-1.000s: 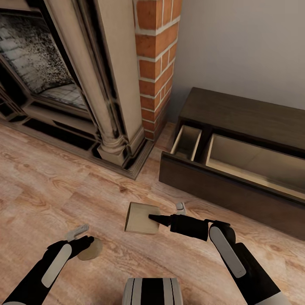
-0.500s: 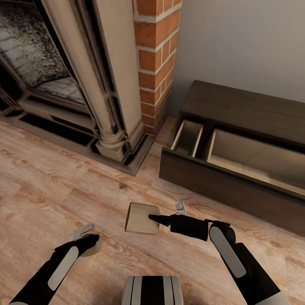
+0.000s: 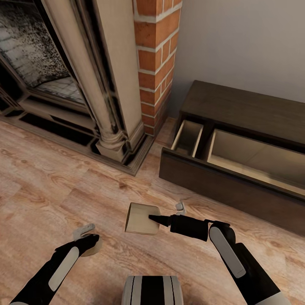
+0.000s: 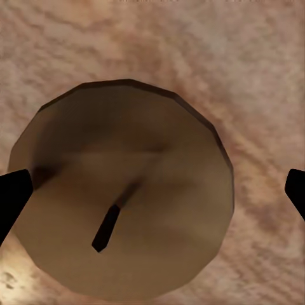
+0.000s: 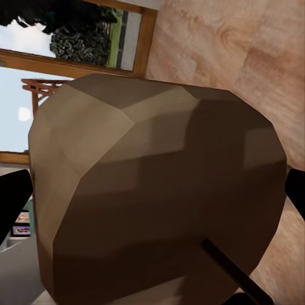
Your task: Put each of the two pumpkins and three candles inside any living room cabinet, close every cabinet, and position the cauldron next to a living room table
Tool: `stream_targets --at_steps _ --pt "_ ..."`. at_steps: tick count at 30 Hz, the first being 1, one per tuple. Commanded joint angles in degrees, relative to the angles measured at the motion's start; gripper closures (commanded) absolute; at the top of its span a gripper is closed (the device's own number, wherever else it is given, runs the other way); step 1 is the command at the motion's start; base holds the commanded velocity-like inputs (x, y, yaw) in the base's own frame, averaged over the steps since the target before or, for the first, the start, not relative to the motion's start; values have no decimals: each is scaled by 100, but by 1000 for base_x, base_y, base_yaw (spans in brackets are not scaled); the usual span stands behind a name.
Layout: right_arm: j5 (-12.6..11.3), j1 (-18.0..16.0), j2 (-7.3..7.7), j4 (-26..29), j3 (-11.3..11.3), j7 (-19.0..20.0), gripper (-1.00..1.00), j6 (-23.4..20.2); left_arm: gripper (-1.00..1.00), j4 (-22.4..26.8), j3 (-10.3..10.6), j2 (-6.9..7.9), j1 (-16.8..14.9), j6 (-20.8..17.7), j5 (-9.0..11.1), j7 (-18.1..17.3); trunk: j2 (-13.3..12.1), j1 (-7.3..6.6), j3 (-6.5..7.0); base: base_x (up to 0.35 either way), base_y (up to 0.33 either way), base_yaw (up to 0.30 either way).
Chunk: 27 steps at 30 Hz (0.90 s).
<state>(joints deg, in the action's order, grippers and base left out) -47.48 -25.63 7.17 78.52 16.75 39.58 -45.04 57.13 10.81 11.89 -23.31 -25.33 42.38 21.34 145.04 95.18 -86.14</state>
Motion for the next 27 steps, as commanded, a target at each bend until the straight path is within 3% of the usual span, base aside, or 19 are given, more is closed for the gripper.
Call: stream_targets --at_steps 1,10,14,27 --pt "-32 -3 3 0 4 -12 100 -31 -100 -193 23 6 2 19 130 54 1 0 -4 0 0 0" --pt "-23 -3 3 -11 4 -12 100 -31 -100 -193 18 6 2 36 131 54 1 0 -4 0 0 0" --pt "-20 -3 3 -6 4 -12 100 -31 -100 -193 18 6 2 37 130 54 -4 -10 84 0 0 0" --pt "-15 -3 3 -6 4 -12 100 -31 -100 -193 18 6 2 37 130 54 -4 -10 84 0 0 0"
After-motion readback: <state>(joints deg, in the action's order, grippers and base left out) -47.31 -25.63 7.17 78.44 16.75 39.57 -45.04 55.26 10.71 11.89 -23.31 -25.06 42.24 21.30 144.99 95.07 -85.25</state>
